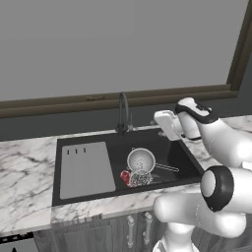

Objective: Pick the strainer and strainer and place them in the sink. Then turn on the water.

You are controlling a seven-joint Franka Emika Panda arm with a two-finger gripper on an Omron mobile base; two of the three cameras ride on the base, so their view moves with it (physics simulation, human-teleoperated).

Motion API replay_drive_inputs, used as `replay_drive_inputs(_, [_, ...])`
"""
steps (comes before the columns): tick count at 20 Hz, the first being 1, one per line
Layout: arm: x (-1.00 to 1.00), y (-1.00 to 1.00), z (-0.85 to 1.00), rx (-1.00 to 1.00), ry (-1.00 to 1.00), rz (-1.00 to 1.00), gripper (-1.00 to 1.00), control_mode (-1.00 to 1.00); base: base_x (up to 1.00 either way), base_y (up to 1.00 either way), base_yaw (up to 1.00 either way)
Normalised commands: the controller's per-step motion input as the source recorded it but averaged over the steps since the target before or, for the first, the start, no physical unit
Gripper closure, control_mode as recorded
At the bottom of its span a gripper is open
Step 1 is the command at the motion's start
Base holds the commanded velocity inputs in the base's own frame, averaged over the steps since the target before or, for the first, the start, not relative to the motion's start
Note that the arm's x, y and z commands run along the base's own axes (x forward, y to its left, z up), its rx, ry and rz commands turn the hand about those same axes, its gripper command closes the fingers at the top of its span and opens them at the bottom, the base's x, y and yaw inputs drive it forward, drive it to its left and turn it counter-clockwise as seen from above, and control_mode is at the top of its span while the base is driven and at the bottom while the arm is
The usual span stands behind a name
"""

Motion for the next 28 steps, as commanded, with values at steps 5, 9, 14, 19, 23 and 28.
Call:
replay_drive_inputs(5, [0.22, 0.11, -0.27, 0.00, 0.00, -0.03, -1.00, -1.00, 0.00, 0.00, 0.00])
replay_drive_inputs(9, [0.13, 0.12, -0.19, 0.00, 0.00, -0.03, -1.00, -1.00, 0.00, 0.00, 0.00])
replay_drive_inputs(14, [0.18, 0.11, -0.08, 0.00, 0.00, -0.04, -1.00, -1.00, 0.00, 0.00, 0.00])
replay_drive_inputs(19, [0.22, 0.06, -0.15, 0.00, -0.01, -0.06, -1.00, -1.00, 0.00, 0.00, 0.00])
replay_drive_inputs(23, [0.19, 0.04, -0.19, 0.00, 0.00, -0.07, -1.00, -1.00, 0.00, 0.00, 0.00])
replay_drive_inputs(28, [0.26, 0.03, -0.11, 0.00, 0.00, -0.07, -1.00, -1.00, 0.00, 0.00, 0.00])
